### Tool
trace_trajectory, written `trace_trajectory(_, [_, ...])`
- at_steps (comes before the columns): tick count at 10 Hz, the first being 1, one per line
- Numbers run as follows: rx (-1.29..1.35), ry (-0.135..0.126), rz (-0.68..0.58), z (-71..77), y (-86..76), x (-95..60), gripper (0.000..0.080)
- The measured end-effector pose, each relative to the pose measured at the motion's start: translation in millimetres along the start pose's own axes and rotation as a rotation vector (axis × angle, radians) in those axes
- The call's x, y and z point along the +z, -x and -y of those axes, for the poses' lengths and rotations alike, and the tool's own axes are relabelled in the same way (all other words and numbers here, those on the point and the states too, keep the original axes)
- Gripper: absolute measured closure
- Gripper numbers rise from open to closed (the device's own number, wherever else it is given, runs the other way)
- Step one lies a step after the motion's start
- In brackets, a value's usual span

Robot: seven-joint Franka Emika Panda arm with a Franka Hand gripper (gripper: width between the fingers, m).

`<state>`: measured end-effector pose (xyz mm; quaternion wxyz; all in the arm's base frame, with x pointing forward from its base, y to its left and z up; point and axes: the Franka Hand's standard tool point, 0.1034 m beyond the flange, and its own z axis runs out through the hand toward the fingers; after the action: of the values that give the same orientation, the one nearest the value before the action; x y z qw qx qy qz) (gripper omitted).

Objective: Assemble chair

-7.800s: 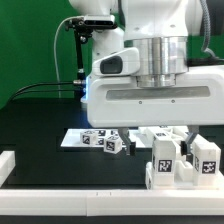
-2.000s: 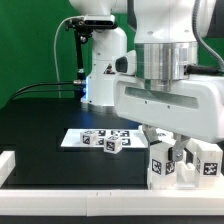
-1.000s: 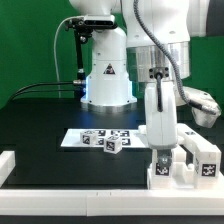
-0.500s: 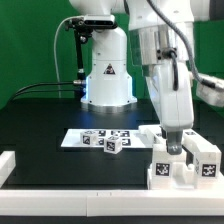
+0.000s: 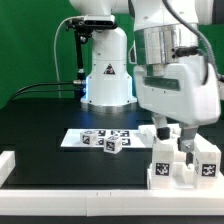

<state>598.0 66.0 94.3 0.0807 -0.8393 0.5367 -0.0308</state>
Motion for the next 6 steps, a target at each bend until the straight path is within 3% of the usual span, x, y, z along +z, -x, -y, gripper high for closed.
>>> trace_trajectory(2, [-0.256, -0.005, -0.006, -5.8, 11.5, -5.4, 0.0151])
trace_trajectory(6, [-0.492, 0.0, -0.011, -7.9, 7.8, -3.1, 0.0151])
